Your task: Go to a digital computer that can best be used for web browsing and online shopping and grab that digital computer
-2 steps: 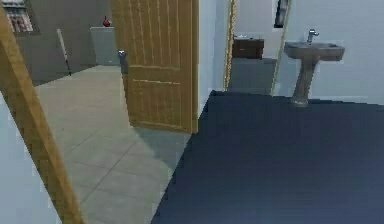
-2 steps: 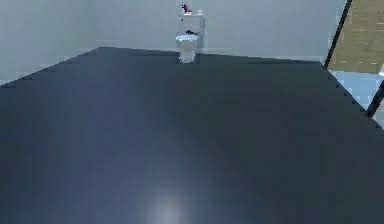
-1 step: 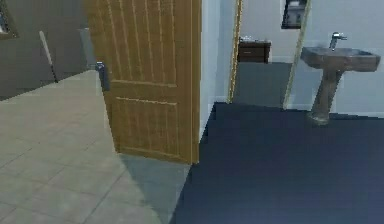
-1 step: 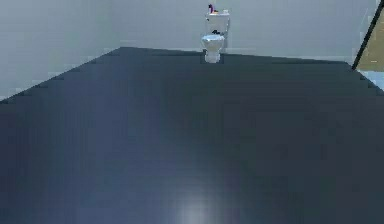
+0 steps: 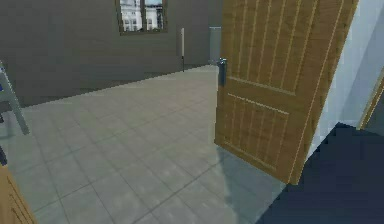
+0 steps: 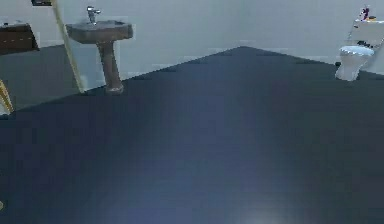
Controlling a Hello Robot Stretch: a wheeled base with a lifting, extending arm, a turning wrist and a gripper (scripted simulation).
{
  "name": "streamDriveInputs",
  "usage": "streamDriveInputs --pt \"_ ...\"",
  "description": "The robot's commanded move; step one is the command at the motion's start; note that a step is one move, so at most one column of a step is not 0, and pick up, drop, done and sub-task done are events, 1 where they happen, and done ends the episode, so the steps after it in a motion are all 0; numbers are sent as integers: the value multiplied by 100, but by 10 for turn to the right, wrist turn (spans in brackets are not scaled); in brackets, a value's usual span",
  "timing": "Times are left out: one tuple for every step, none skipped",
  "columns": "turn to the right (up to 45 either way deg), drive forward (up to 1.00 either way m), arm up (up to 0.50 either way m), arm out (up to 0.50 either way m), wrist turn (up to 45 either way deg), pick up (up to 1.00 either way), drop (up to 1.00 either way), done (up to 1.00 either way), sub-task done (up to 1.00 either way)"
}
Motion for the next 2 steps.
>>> streamDriveInputs --pt "0 25 0 0 0 0 0 0 0" --pt "450 0 0 0 0 0 0 0 0"
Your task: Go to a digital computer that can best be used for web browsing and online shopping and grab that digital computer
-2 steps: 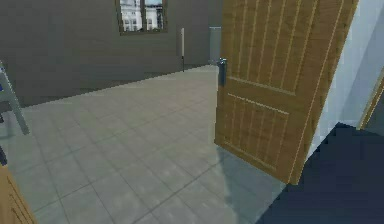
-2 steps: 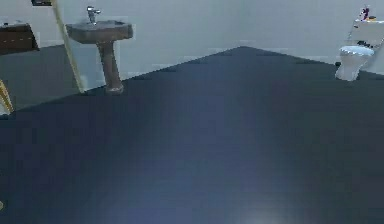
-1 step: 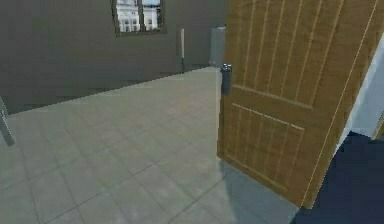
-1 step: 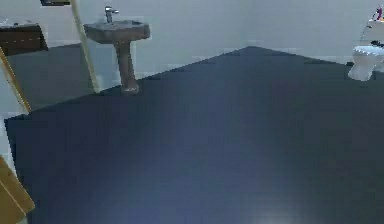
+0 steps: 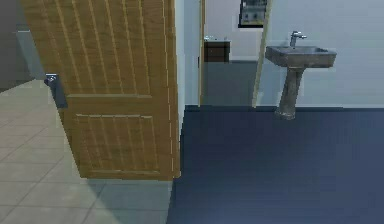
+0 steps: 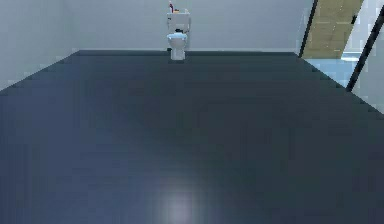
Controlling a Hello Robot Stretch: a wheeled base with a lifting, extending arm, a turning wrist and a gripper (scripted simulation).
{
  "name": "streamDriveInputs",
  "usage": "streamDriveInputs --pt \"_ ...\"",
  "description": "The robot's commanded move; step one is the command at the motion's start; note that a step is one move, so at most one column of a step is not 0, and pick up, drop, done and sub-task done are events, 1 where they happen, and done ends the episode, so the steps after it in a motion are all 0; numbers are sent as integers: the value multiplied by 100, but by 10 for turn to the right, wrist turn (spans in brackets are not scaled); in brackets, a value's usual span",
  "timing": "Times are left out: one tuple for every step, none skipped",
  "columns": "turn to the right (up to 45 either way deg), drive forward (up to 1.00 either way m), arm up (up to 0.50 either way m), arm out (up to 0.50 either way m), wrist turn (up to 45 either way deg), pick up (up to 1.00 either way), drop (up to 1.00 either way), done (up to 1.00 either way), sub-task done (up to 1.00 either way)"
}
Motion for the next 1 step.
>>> streamDriveInputs --pt "90 0 0 0 0 0 0 0 0"
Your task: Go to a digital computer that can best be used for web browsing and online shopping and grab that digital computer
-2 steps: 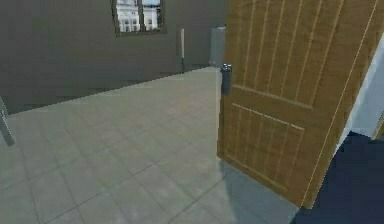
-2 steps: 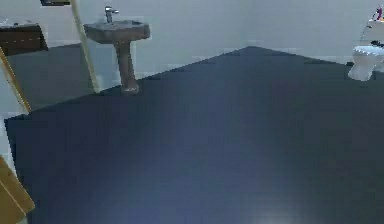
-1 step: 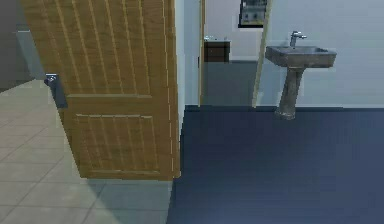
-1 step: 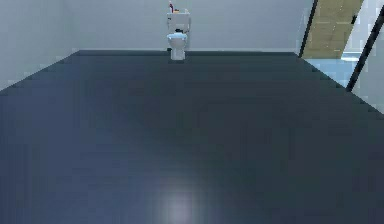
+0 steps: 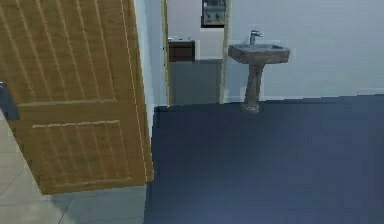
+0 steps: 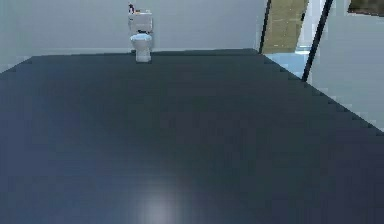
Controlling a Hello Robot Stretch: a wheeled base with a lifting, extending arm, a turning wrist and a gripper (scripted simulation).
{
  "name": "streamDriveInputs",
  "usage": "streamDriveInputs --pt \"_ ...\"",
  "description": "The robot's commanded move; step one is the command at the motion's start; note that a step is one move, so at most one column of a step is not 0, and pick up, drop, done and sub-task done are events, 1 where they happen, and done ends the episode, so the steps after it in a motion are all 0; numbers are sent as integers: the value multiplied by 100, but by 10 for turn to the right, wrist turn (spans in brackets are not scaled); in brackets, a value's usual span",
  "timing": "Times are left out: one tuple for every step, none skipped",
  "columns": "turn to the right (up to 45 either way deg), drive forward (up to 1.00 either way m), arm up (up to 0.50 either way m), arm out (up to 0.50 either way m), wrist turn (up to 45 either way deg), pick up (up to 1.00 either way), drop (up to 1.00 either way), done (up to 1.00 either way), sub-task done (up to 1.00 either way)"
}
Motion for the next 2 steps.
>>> streamDriveInputs --pt "0 35 0 0 0 0 0 0 0" --pt "-450 0 0 0 0 0 0 0 0"
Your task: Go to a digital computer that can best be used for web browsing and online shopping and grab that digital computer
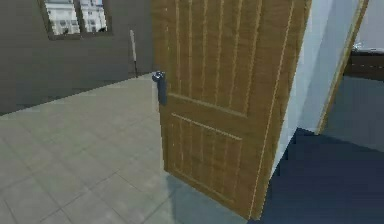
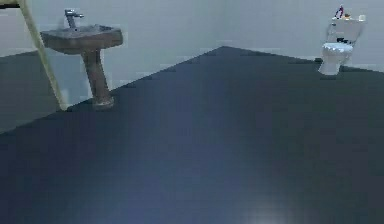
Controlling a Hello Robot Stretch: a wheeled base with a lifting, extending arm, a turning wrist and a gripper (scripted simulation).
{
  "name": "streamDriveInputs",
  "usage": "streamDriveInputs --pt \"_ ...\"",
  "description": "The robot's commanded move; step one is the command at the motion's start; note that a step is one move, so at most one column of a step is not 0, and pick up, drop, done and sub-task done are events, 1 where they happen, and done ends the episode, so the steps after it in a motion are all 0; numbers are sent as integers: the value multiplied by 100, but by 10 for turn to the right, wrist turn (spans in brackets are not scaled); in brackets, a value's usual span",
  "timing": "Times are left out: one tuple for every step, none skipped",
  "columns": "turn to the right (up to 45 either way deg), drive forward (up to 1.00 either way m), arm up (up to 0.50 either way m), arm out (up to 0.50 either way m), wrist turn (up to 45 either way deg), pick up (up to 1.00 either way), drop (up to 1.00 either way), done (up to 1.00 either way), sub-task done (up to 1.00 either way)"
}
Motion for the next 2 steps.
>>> streamDriveInputs --pt "-450 0 0 0 0 0 0 0 0" --pt "-60 0 0 0 0 0 0 0 0"
